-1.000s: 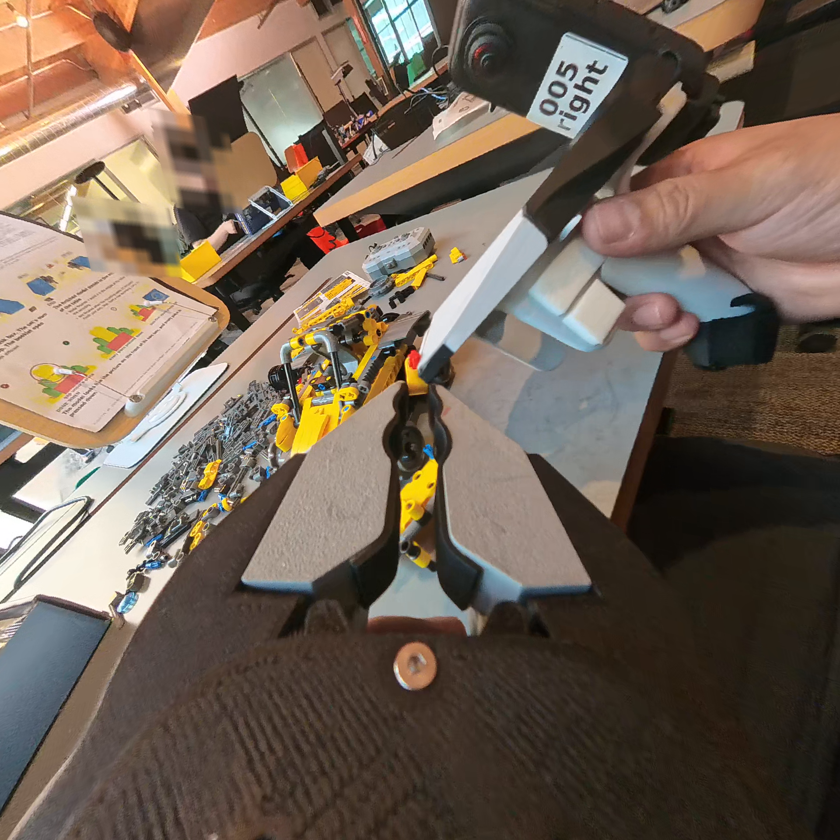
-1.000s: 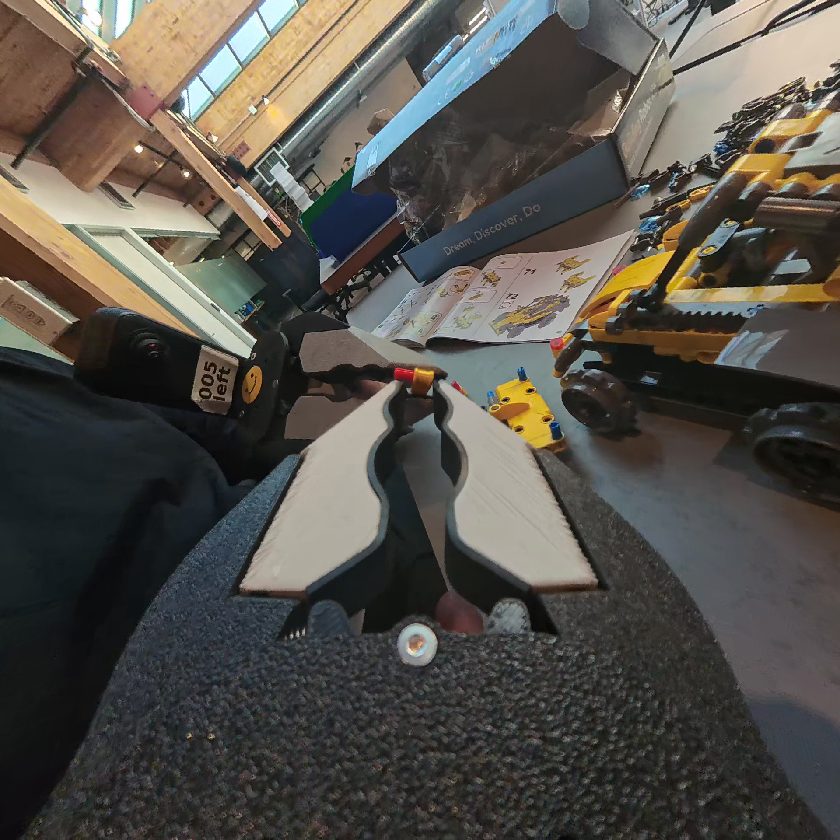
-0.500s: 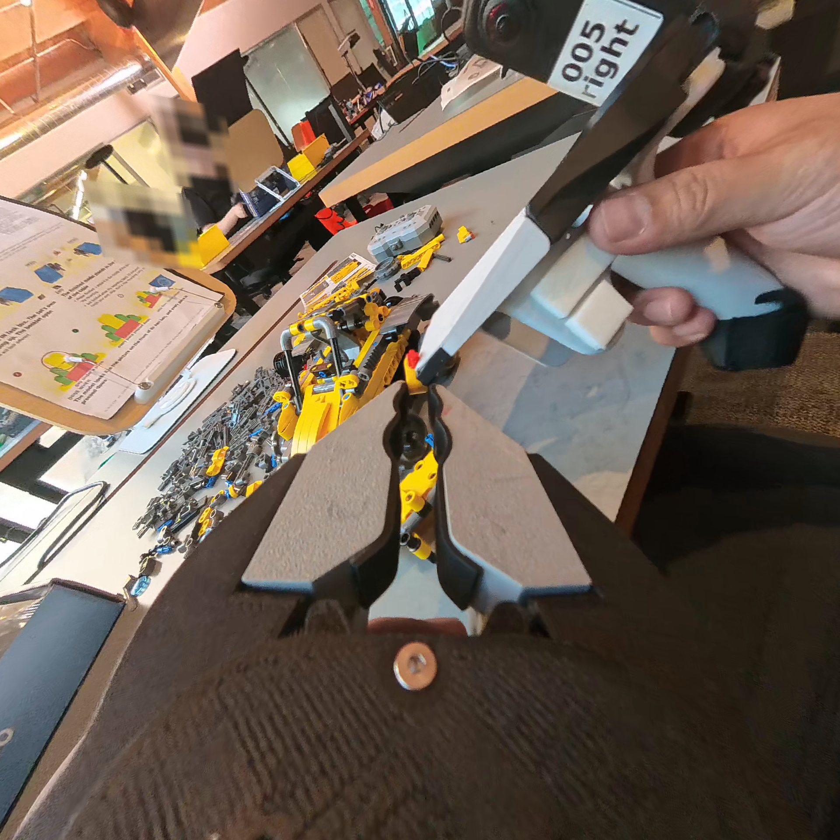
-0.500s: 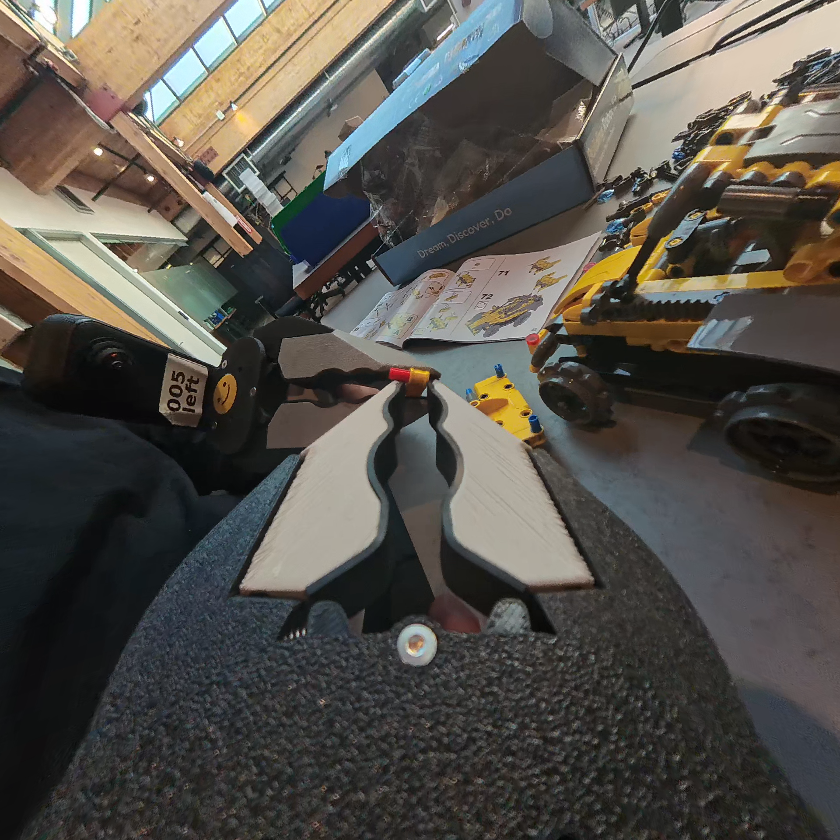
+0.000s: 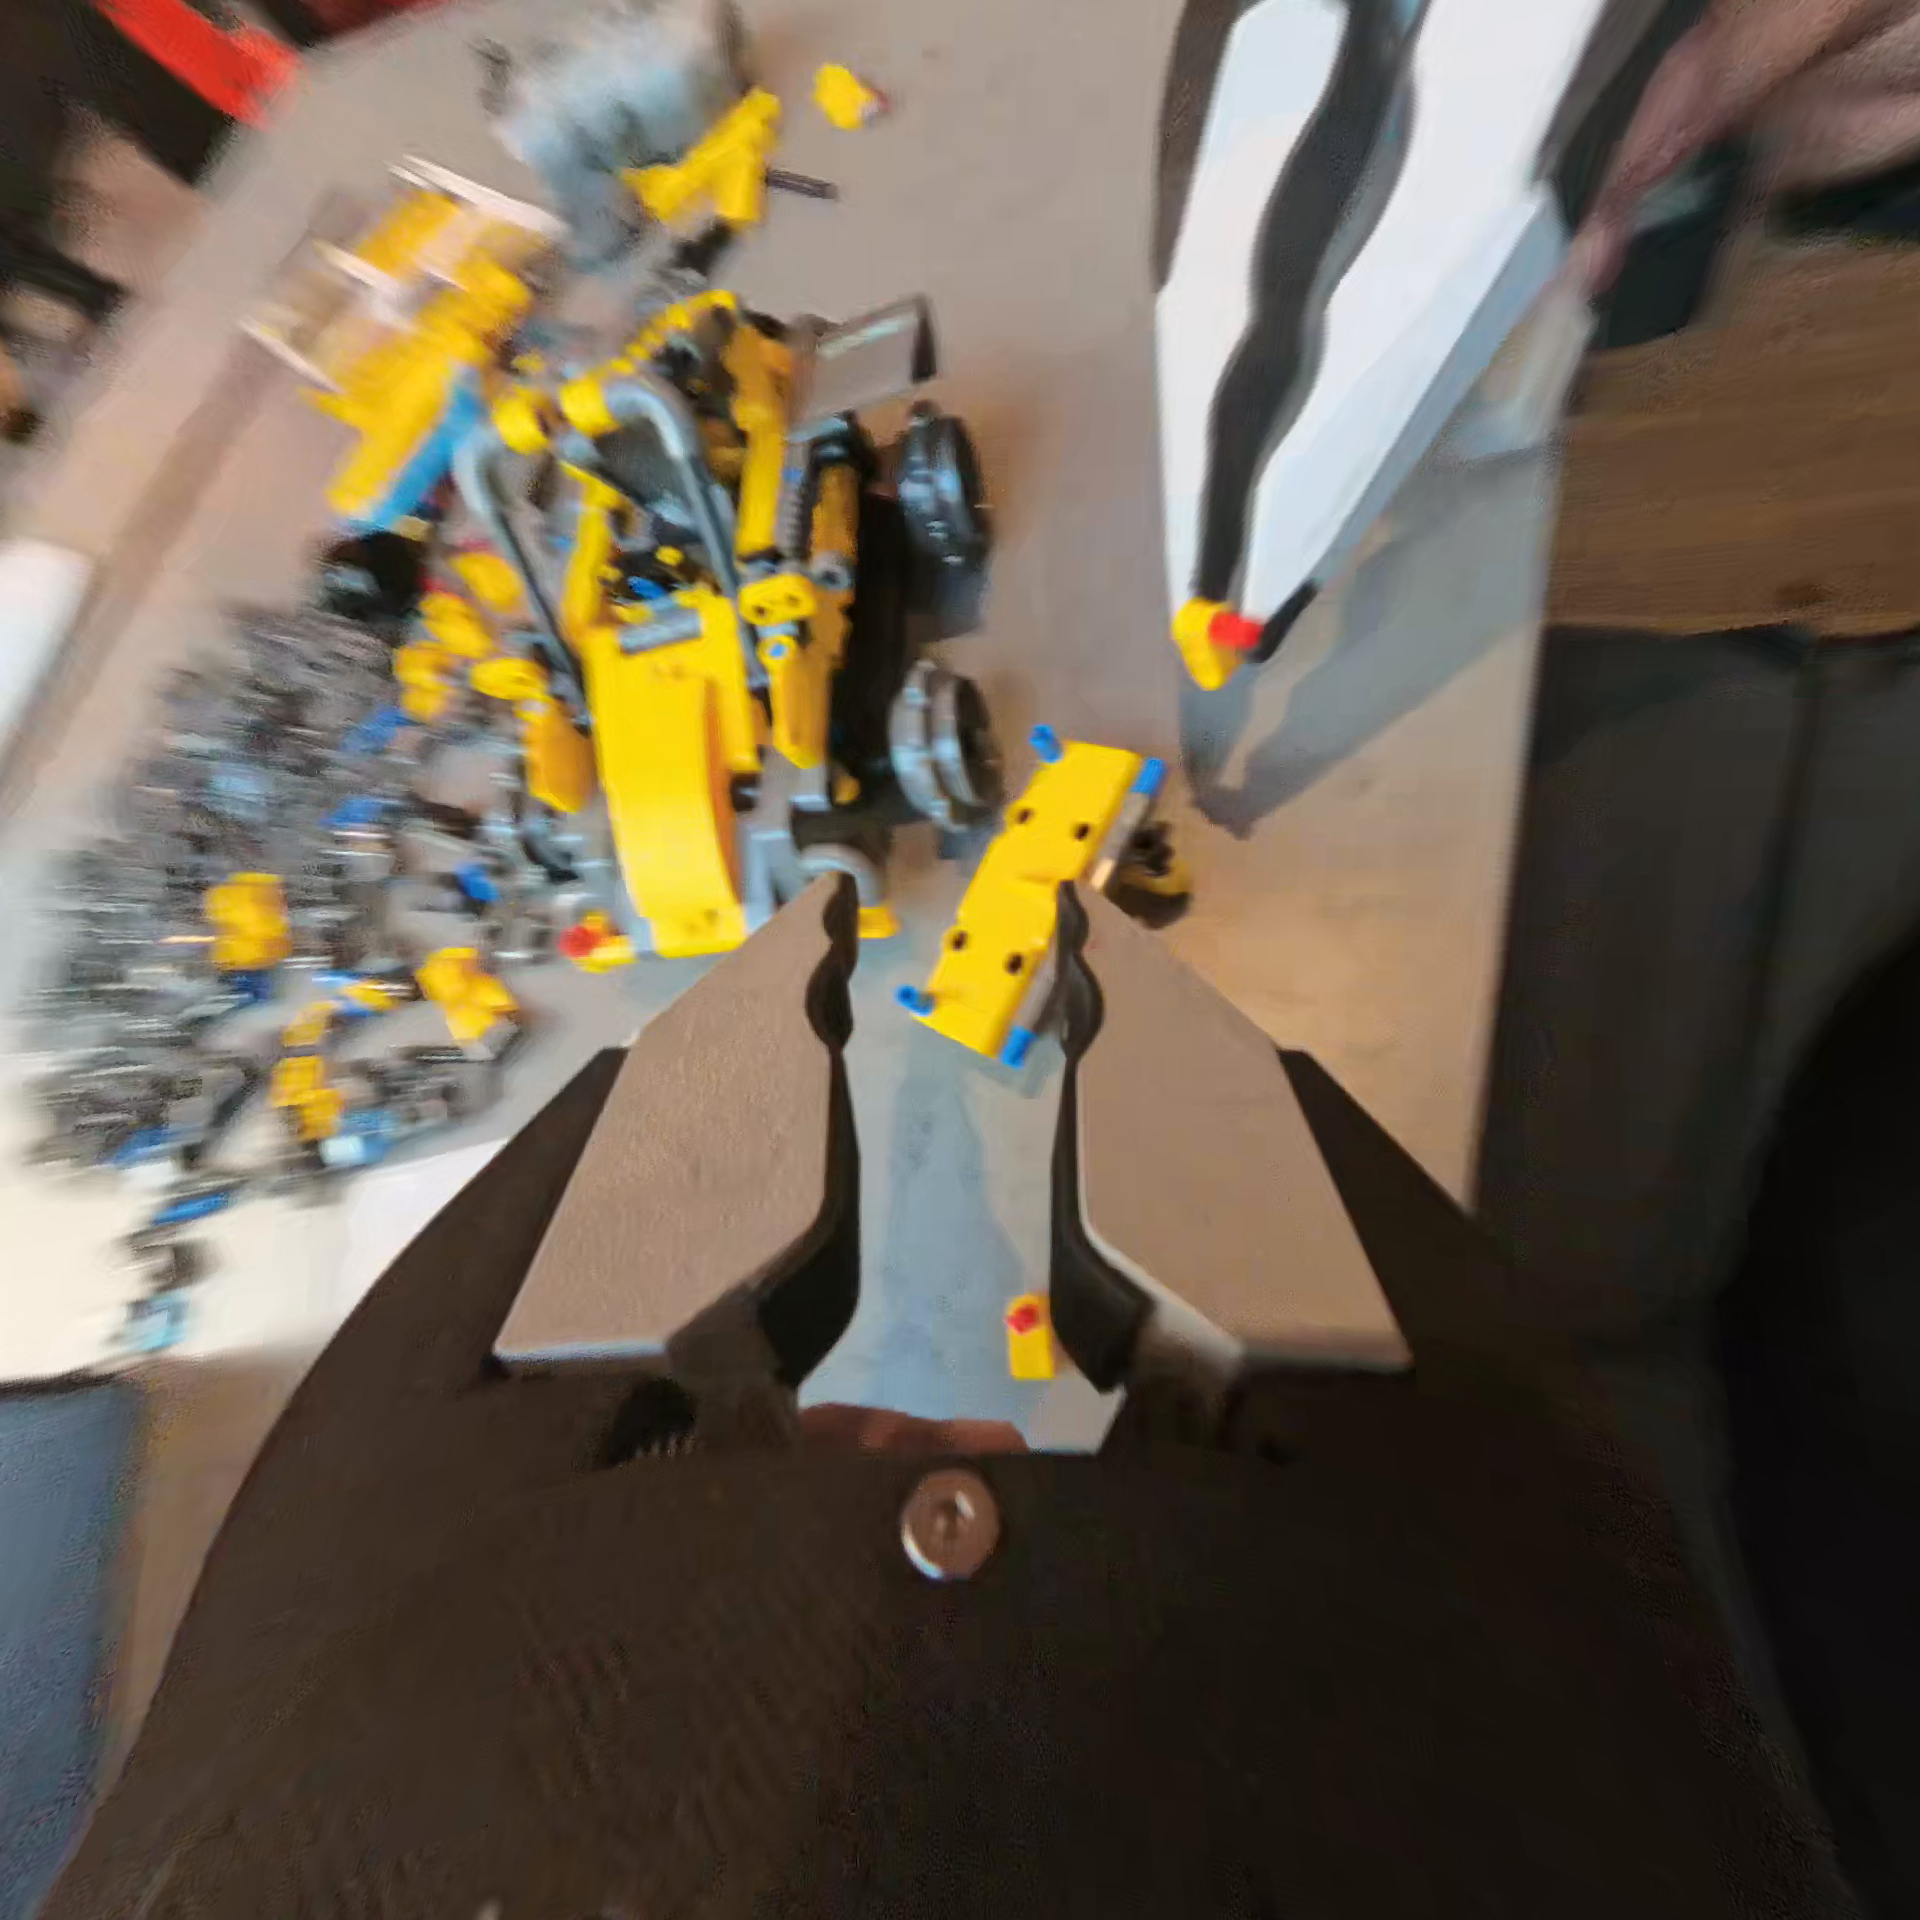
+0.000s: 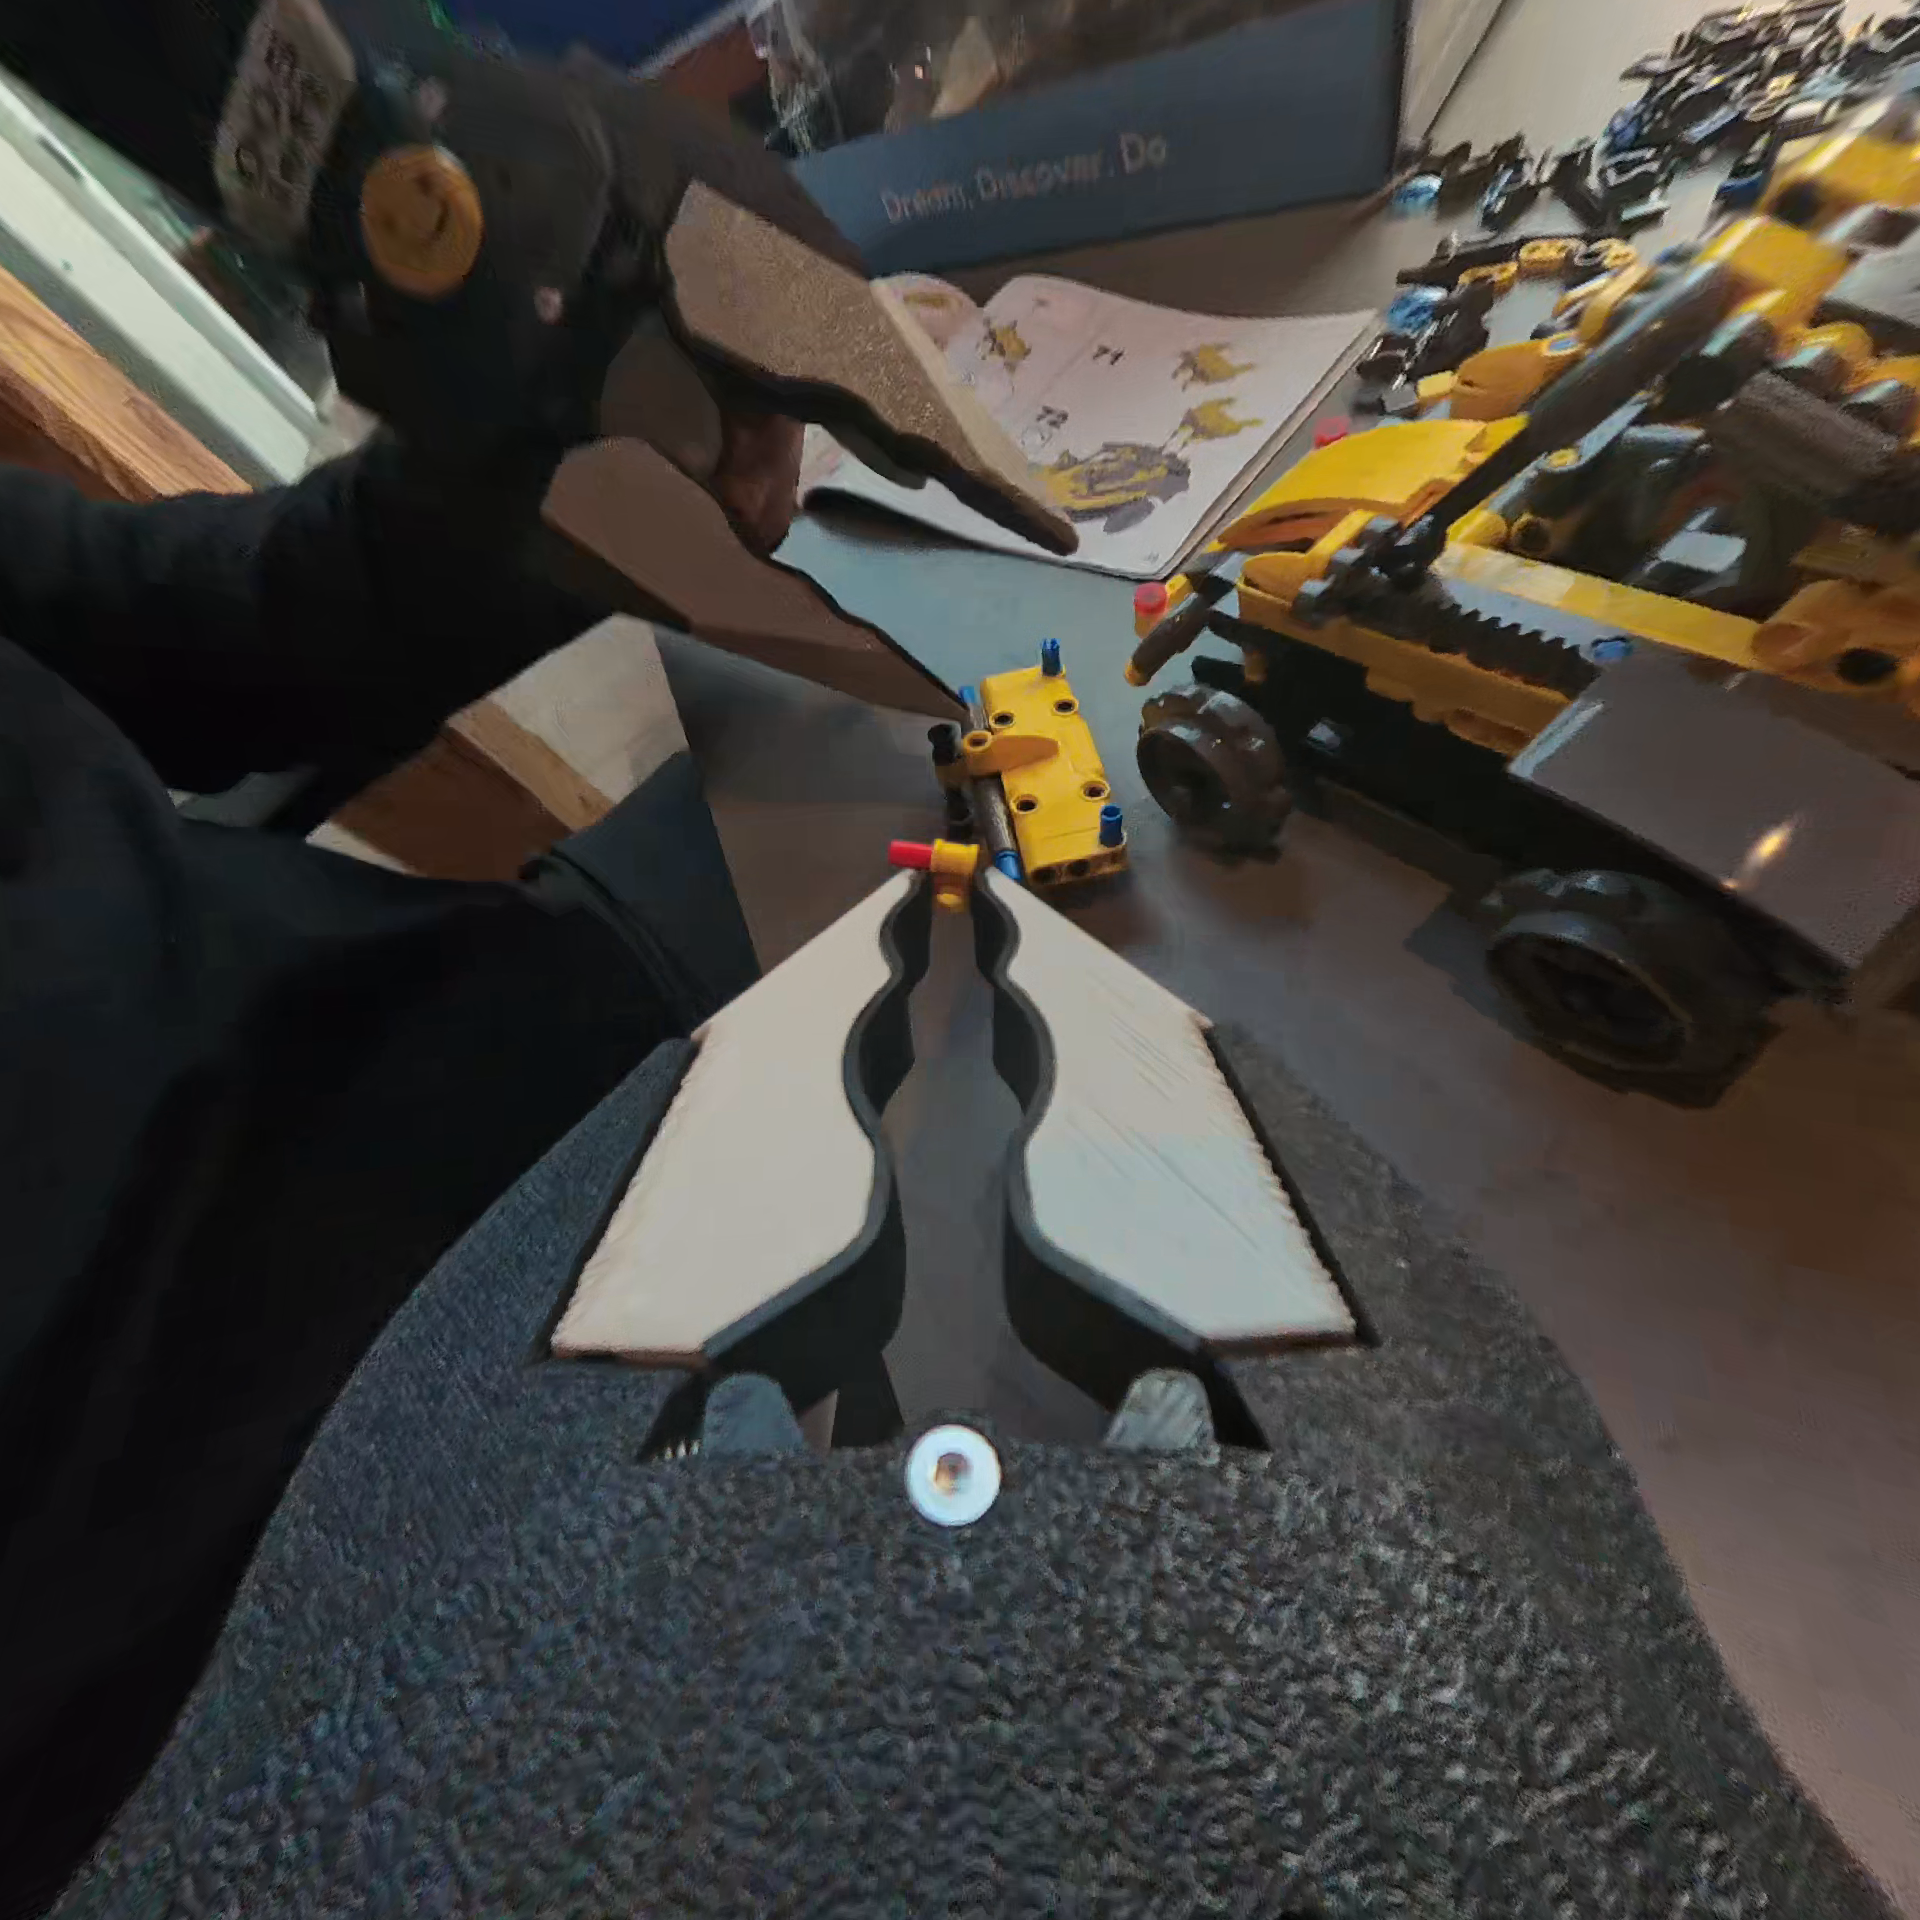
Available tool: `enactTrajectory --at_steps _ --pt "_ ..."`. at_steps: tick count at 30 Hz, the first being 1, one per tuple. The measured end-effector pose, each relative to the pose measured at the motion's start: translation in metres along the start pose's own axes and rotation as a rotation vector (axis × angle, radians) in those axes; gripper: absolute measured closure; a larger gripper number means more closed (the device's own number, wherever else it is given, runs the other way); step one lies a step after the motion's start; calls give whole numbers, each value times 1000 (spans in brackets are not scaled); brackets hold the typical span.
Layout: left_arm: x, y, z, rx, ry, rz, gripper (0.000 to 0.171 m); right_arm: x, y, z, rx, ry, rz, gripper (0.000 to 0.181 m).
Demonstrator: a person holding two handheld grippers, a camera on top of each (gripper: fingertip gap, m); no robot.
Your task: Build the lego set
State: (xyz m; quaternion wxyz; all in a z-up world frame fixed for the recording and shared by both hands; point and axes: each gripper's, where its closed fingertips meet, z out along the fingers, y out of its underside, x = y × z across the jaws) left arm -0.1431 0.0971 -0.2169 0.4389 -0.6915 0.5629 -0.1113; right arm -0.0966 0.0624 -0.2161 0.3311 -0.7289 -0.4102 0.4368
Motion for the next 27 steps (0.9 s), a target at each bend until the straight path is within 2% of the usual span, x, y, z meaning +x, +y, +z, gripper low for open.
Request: enactTrajectory --at_steps 3,4,7,11,18,24,27 --pt "20 -8 -6 89 271 -113 145 1 7 8 -81 -22 22 174" --pt "20 -7 -5 103 299 -104 147 2 8 8 -96 -29 23 174" --pt "12 11 4 6 310 -55 137 13 8 8 -140 25 -48 174" --pt "14 16 9 -57 357 -26 121 9 12 15 -182 -42 -52 174" --pt "20 20 19 -109 451 4 129 6 10 15 -175 -42 -128 173" --pt "28 22 23 -115 570 -1 130 7 15 18 -208 -10 -179 173" --pt "33 22 27 -104 615 38 132 5 11 13 -170 10 -182 174"
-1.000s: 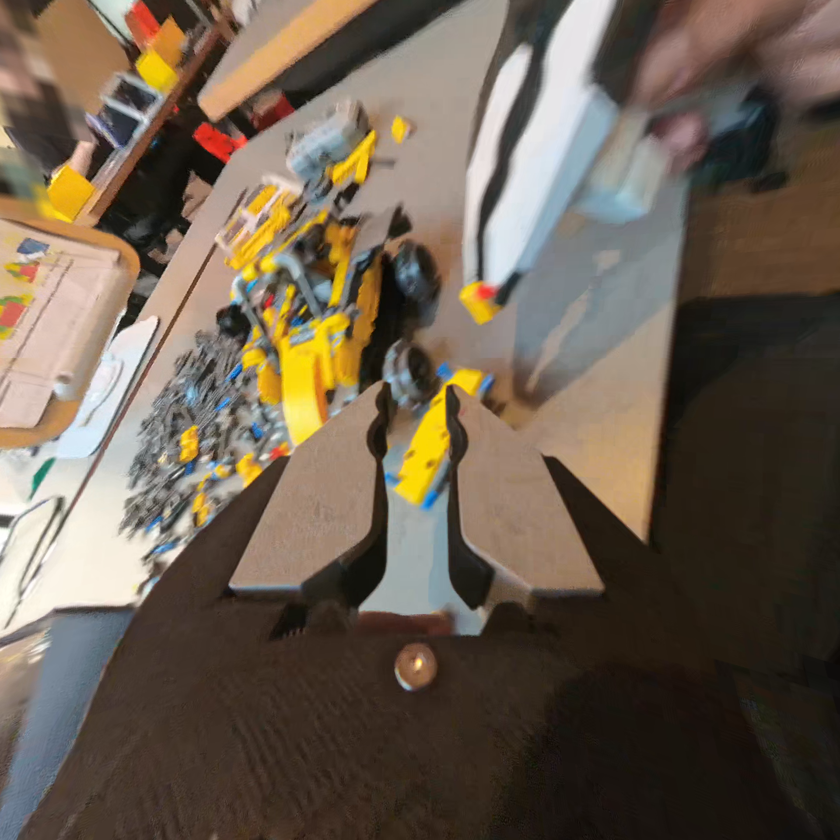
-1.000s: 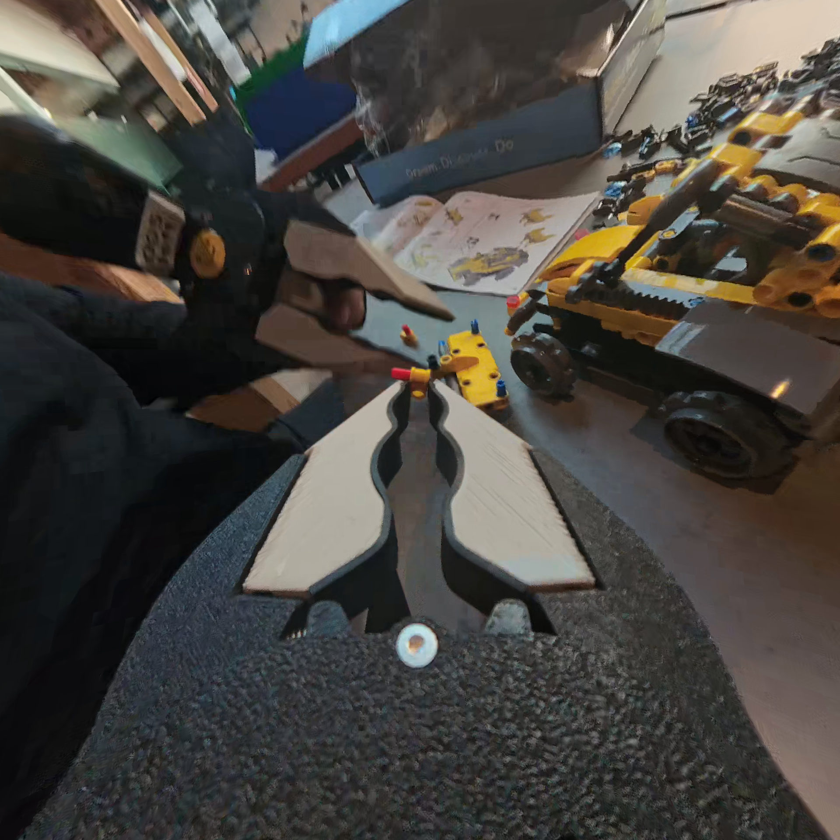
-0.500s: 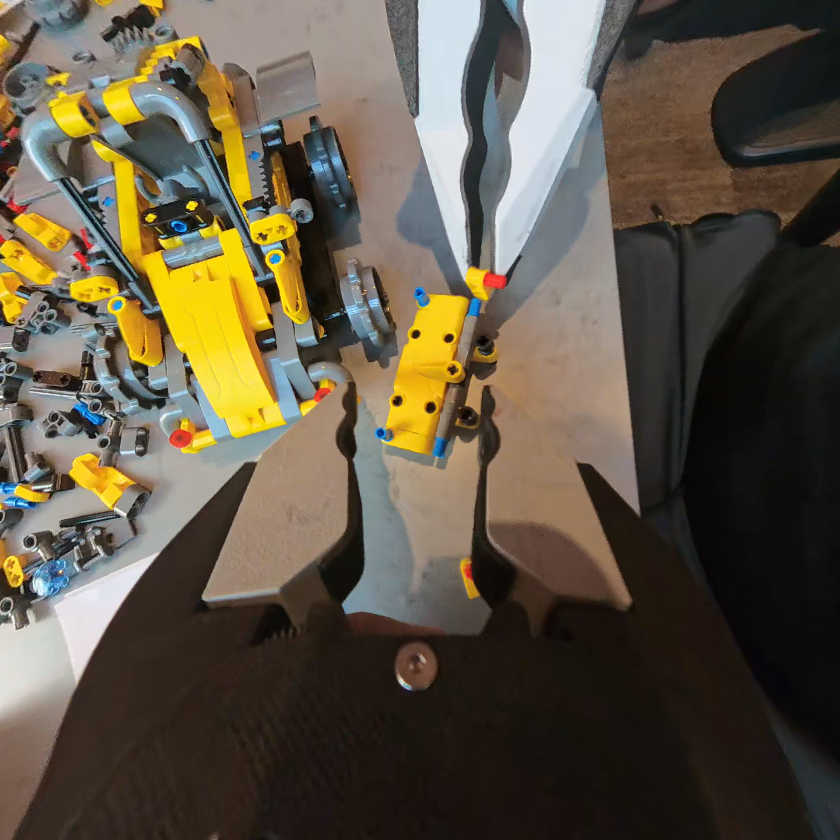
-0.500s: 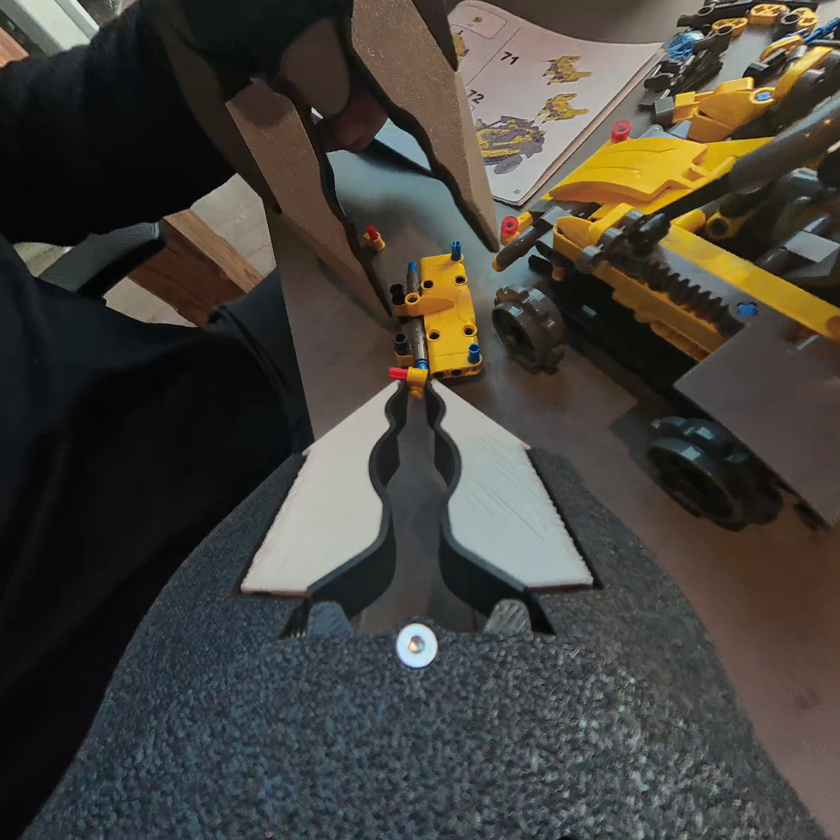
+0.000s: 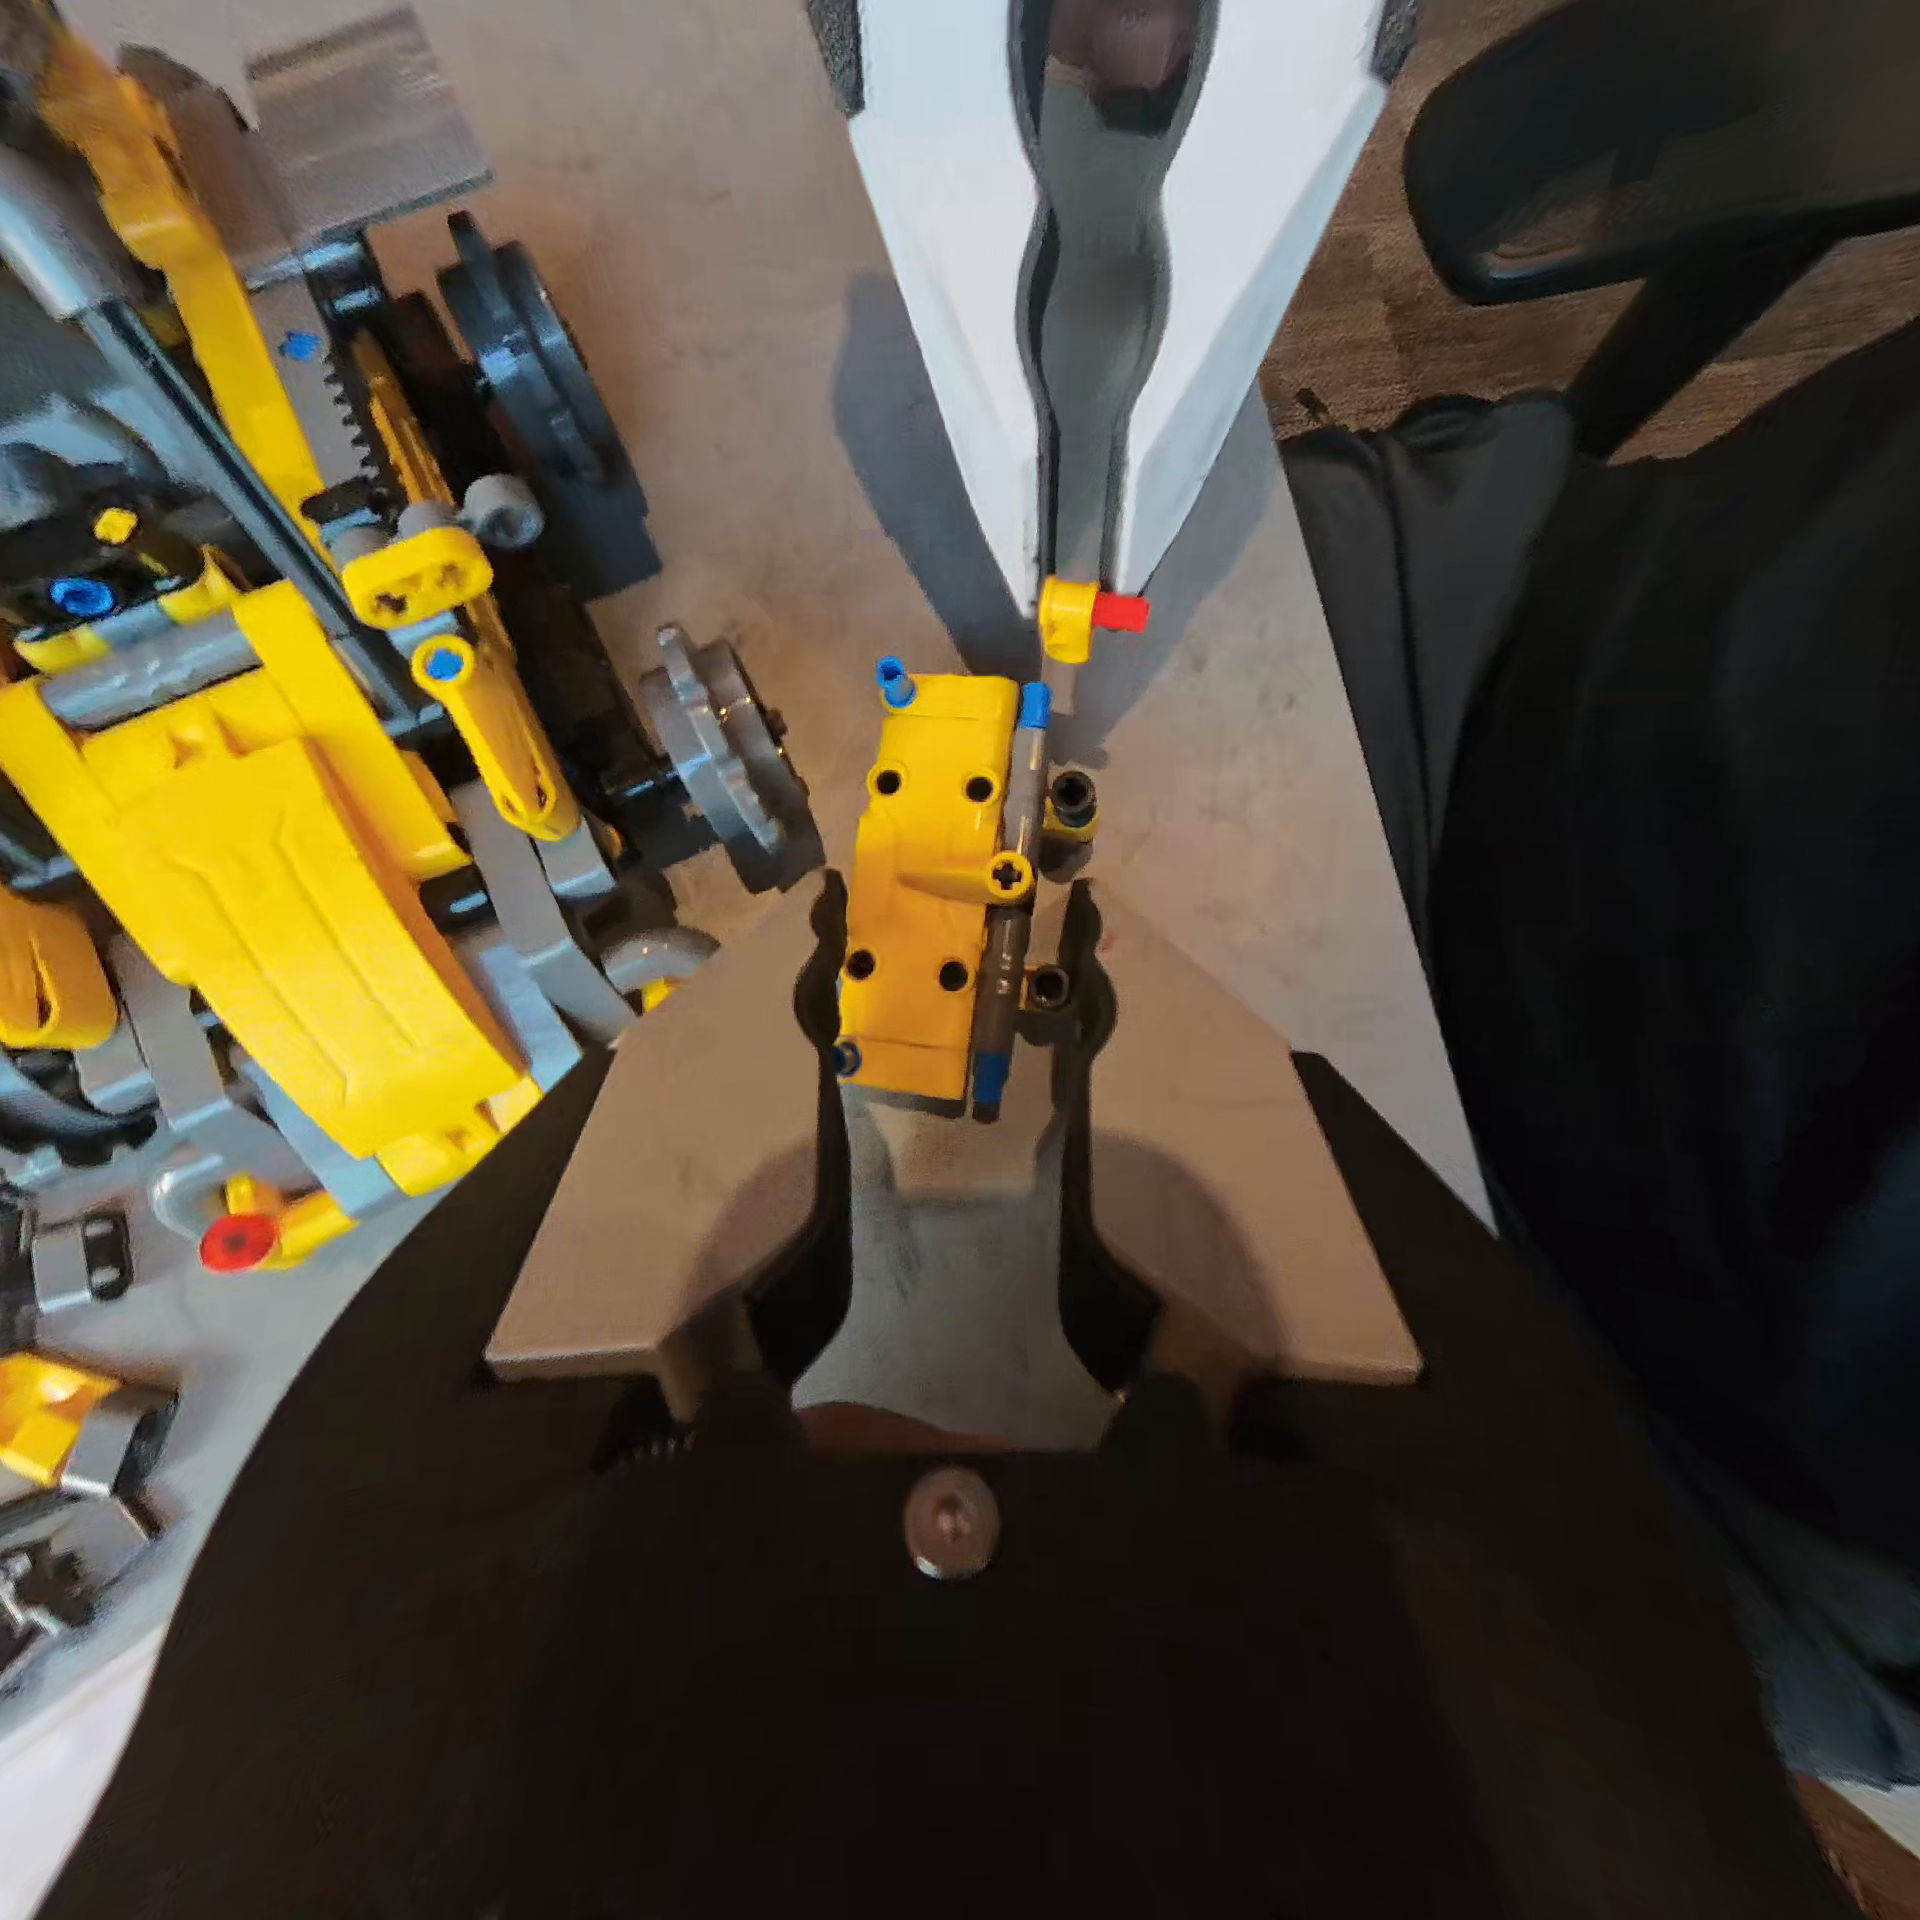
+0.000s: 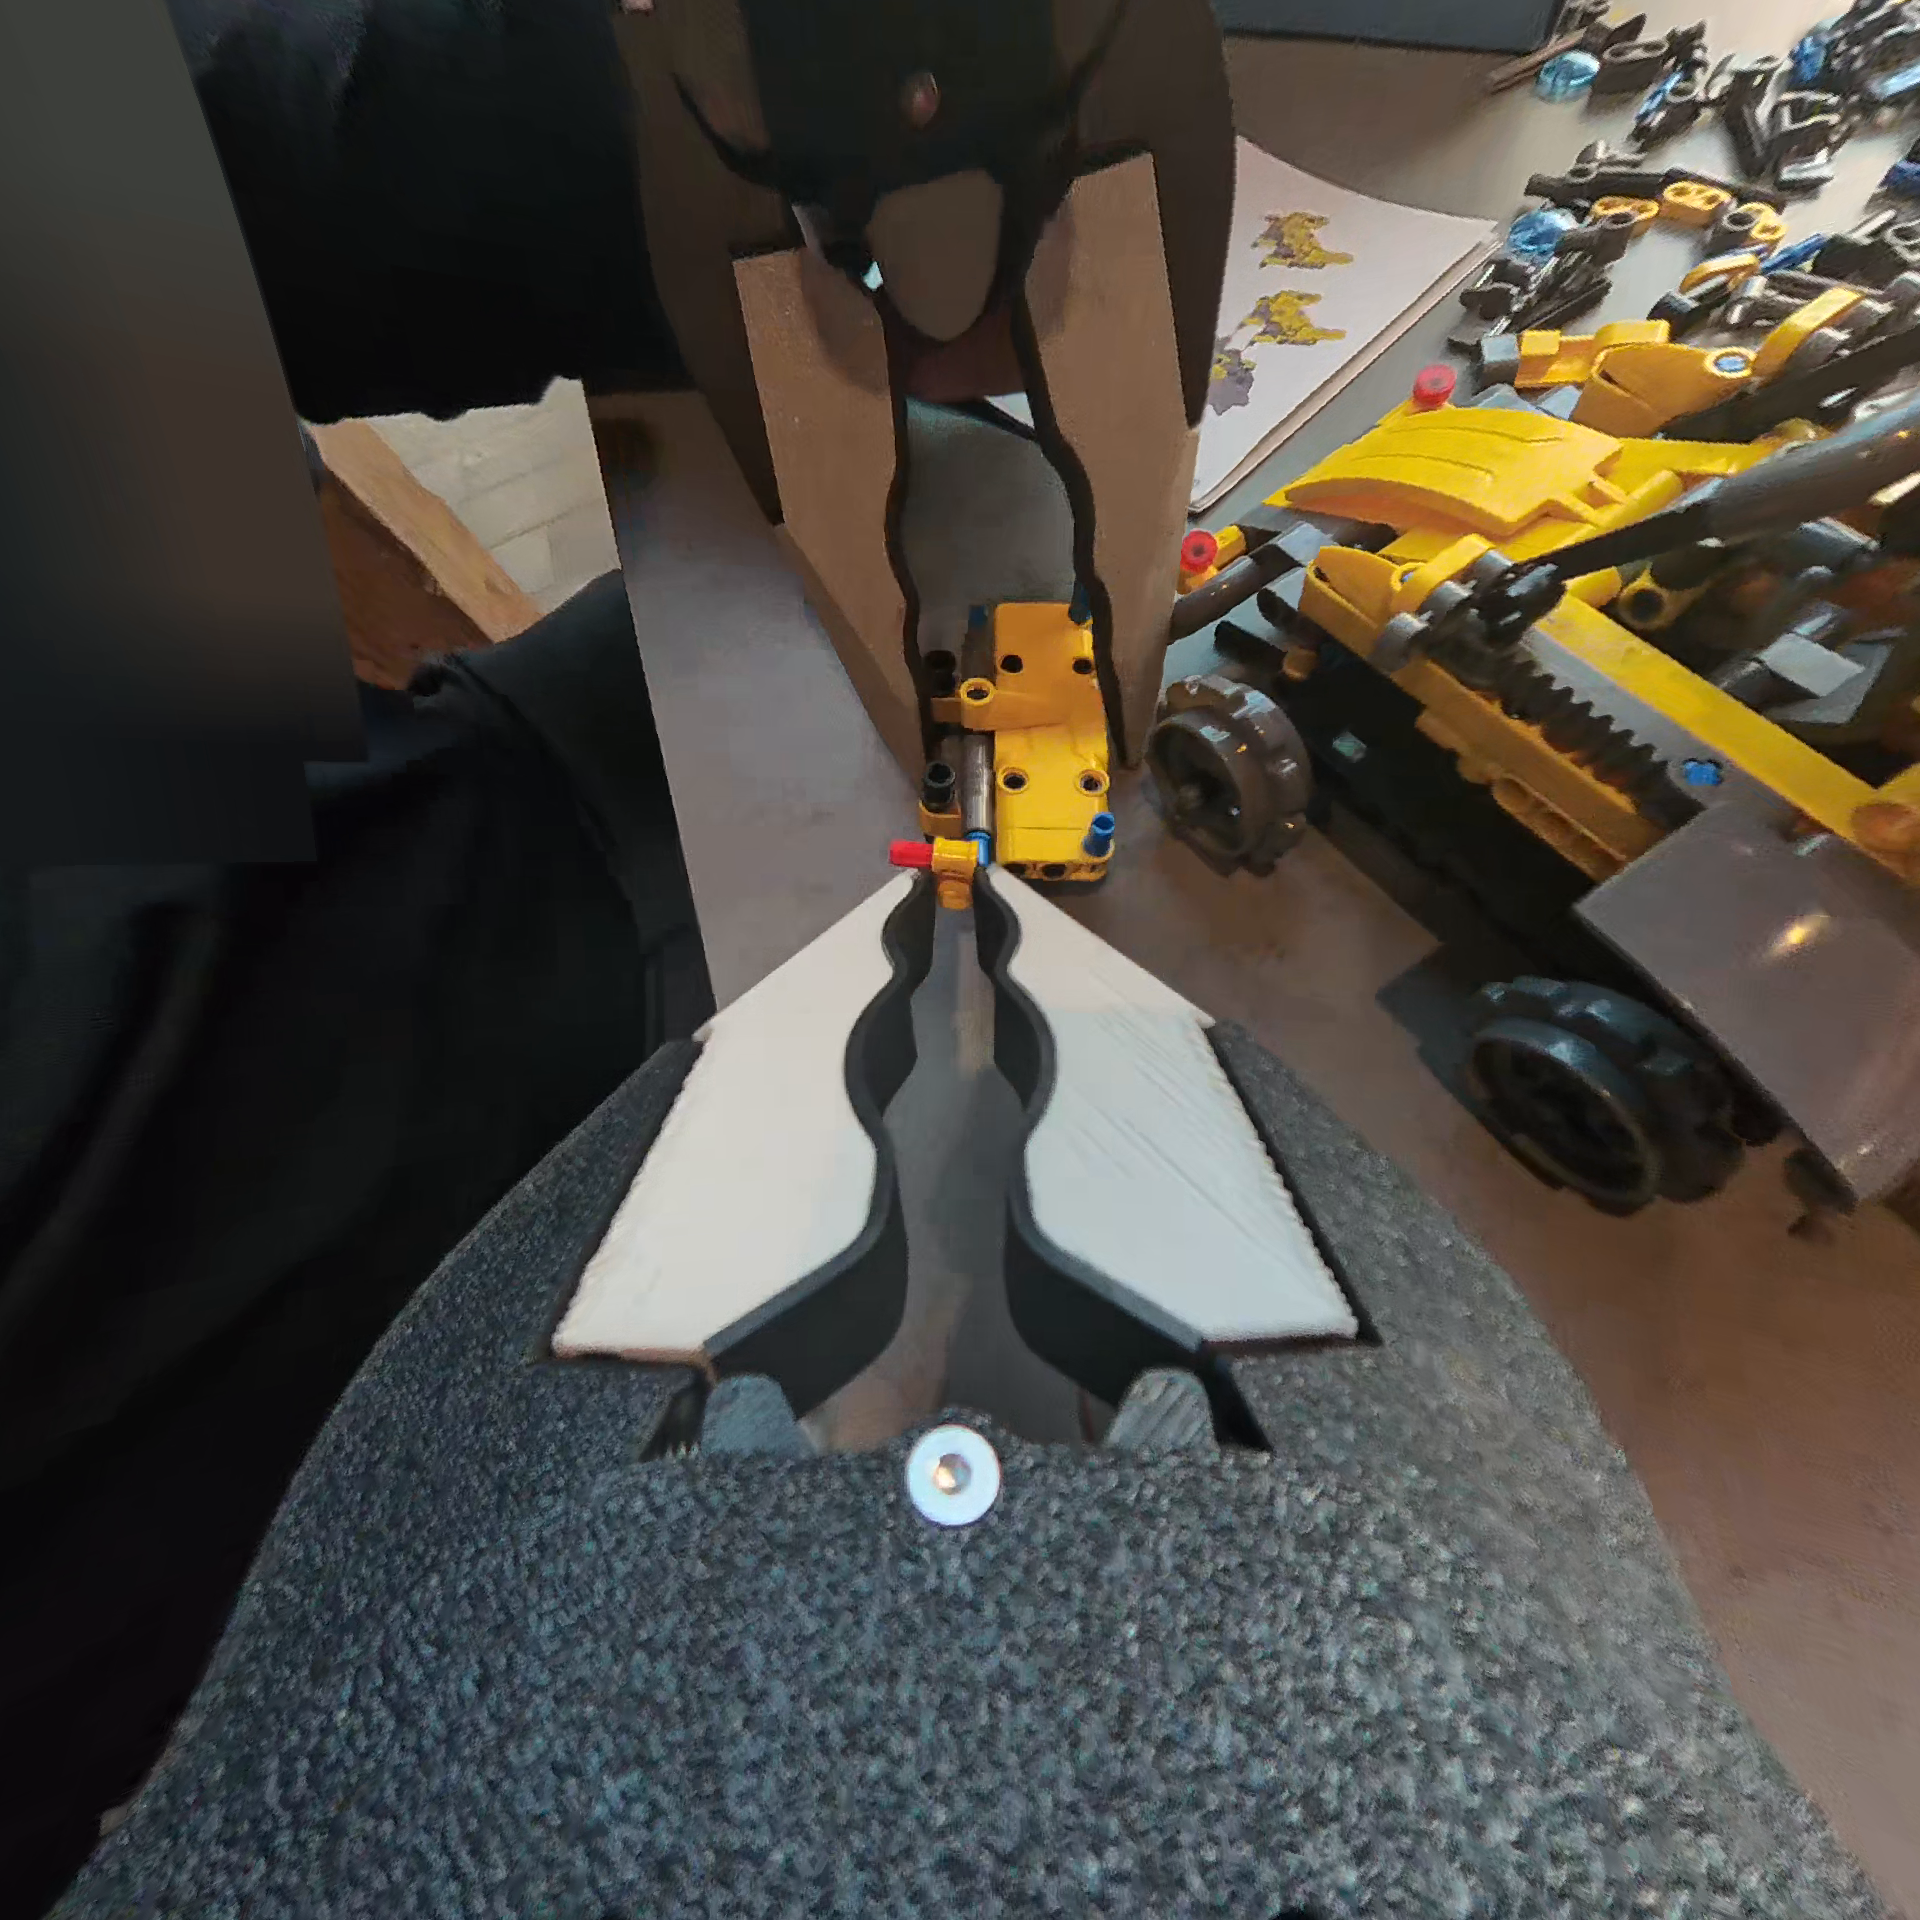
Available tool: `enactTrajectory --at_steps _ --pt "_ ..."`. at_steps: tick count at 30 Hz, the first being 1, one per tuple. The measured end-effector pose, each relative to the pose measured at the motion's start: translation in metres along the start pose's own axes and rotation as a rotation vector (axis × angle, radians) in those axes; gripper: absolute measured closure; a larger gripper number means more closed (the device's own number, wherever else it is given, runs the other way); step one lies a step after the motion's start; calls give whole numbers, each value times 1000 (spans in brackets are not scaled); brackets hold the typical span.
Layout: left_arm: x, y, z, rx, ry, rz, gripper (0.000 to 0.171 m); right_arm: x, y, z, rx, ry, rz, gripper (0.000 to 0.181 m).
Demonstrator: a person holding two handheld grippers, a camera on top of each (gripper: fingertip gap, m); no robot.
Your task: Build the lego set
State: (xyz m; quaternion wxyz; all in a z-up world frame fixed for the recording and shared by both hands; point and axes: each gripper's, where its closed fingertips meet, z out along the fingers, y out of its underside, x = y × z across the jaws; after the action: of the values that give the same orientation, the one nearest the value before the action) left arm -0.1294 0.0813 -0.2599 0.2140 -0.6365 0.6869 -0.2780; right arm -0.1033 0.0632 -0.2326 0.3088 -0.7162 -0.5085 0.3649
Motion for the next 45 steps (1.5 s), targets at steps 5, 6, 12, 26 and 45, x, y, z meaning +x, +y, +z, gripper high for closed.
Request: enactTrajectory --at_steps 5,6,12,26,45 --pt "8 -8 7 12 40 41 132 -10 1 -13 78 98 -10 174" --pt "10 -10 9 10 47 52 133 -12 1 -16 93 124 -17 174" --pt "21 -22 20 23 88 98 133 -24 23 -16 105 153 12 174" --pt "25 -29 25 96 96 79 134 -22 29 -26 191 214 76 174" --pt "24 -31 27 102 72 61 134 -21 28 -24 202 240 33 174"
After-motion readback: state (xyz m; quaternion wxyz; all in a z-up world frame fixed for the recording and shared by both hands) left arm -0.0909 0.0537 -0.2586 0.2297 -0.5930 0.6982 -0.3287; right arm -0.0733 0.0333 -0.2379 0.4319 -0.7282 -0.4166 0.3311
